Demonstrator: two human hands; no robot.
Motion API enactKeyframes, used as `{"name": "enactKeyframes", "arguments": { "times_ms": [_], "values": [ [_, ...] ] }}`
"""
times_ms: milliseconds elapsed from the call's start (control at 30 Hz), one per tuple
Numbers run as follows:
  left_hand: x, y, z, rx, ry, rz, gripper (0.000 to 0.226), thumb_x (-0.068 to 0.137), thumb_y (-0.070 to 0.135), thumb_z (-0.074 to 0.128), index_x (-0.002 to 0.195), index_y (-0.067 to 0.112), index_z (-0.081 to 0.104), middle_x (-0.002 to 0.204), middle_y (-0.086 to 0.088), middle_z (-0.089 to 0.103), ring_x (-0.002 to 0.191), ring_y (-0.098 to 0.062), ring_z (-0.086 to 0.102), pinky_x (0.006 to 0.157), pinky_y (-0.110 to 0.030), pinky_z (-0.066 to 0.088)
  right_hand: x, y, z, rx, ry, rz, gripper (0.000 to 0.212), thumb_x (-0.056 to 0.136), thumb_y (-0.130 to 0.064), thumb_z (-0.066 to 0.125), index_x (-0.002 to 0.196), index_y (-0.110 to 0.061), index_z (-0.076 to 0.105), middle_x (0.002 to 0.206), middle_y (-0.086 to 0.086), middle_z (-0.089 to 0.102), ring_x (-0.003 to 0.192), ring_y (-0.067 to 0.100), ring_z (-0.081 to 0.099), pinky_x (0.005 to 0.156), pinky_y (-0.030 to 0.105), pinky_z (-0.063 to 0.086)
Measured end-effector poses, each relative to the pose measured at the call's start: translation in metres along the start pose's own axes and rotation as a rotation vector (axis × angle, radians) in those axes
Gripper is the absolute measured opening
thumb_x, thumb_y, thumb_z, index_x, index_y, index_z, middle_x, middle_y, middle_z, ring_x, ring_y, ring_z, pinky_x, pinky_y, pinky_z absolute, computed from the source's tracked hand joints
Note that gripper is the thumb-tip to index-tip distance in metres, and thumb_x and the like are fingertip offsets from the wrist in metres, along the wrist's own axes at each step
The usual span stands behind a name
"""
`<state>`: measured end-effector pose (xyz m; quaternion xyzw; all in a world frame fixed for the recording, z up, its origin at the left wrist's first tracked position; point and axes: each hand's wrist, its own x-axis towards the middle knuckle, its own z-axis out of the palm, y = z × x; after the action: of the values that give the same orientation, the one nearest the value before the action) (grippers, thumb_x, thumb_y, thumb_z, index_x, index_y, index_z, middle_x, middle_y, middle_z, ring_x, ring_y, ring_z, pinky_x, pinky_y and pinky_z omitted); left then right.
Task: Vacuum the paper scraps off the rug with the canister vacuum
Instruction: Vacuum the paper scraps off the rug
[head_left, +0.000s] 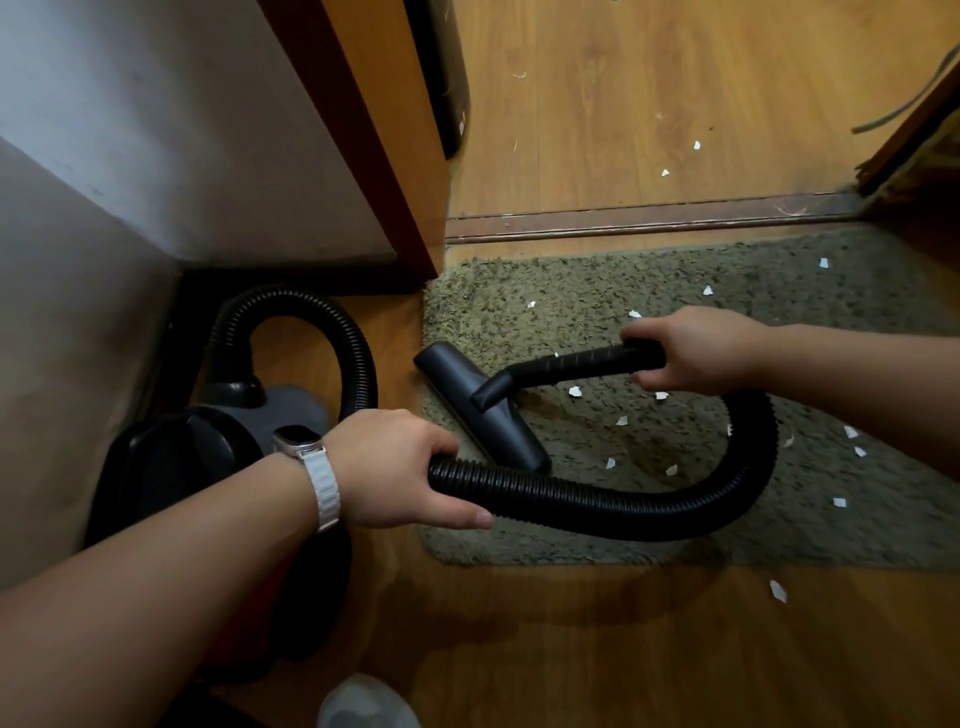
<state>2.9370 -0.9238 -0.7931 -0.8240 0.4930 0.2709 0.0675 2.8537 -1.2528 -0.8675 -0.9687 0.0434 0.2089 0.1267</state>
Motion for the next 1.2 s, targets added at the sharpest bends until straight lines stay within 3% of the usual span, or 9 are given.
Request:
{"name": "enactKeyframes", "arguments": {
  "times_ms": [300,600,833,1000,1200],
  "values": [
    [0.004,0.015,0.007,0.006,-0.044,0.006,0.067,0.063,0.093,0.040,0.067,0.026,0.046,0.063,0.008,0.056,0.060,-0.005,0.054,0.061,-0.029,0.049,-0.015,0.026,-0.010,0.026,0.070,0.132,0.027,0.086,-0.043,0.067,0.109,-0.031,0.056,0.072,-0.008,0.060,0.062,0.008,0.057,0.052,0.026,0.040],
    [0.008,0.017,0.006,0.030,-0.050,0.044,0.067,0.062,0.093,0.038,0.067,0.026,0.045,0.063,0.008,0.056,0.060,-0.006,0.054,0.062,-0.031,0.050,-0.019,0.023,0.001,0.016,0.091,0.081,0.028,0.087,-0.046,0.064,0.108,-0.029,0.056,0.070,-0.008,0.057,0.062,0.011,0.055,0.055,0.029,0.043],
    [0.008,0.018,0.006,0.037,-0.044,0.041,0.070,0.060,0.094,0.037,0.068,0.025,0.047,0.061,0.007,0.055,0.060,-0.006,0.054,0.063,-0.033,0.052,-0.018,0.027,0.007,-0.016,0.126,0.007,0.033,0.087,-0.048,0.063,0.112,-0.028,0.054,0.072,-0.003,0.058,0.066,0.024,0.057,0.060,0.034,0.051],
    [0.009,0.016,0.006,0.047,-0.061,0.040,0.071,0.060,0.094,0.037,0.070,0.025,0.049,0.063,0.008,0.056,0.060,-0.007,0.055,0.065,-0.035,0.053,-0.014,0.017,0.007,-0.059,0.136,-0.068,0.034,0.089,-0.046,0.062,0.116,-0.028,0.053,0.075,-0.001,0.062,0.065,0.023,0.057,0.057,0.030,0.044],
    [0.007,0.013,0.006,0.065,-0.106,0.058,0.064,0.065,0.090,0.044,0.072,0.027,0.051,0.064,0.009,0.056,0.059,-0.006,0.054,0.060,-0.029,0.050,-0.008,-0.007,0.013,-0.054,0.068,-0.185,0.037,0.088,-0.050,0.059,0.120,-0.031,0.053,0.083,-0.001,0.067,0.072,0.023,0.063,0.065,0.034,0.054]
  ]
}}
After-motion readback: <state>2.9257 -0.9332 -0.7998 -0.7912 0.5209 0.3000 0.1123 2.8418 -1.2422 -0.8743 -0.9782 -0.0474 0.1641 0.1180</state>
